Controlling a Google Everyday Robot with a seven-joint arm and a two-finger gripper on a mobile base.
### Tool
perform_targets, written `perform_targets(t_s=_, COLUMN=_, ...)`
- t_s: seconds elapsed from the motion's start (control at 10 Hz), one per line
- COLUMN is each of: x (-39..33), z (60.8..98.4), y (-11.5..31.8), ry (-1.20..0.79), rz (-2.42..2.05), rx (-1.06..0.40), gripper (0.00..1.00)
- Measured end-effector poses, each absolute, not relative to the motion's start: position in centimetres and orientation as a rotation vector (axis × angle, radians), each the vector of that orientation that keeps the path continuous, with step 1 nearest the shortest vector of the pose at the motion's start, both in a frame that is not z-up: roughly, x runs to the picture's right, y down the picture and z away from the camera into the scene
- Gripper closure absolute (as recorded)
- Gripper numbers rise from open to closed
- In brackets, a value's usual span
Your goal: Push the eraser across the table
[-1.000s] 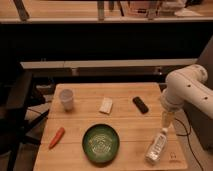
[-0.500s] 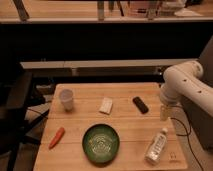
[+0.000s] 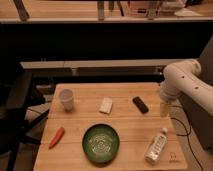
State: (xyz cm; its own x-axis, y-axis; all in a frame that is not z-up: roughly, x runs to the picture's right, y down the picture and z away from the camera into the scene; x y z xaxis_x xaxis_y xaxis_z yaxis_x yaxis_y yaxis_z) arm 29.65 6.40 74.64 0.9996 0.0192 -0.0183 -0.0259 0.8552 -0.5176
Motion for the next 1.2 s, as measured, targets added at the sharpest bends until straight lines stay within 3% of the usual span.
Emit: perform_targets(t_s=1.2, x=30.3, z=79.4, y=4.5, ry=-0.023, rz=0.016, rx=-0.543, gripper=0.20)
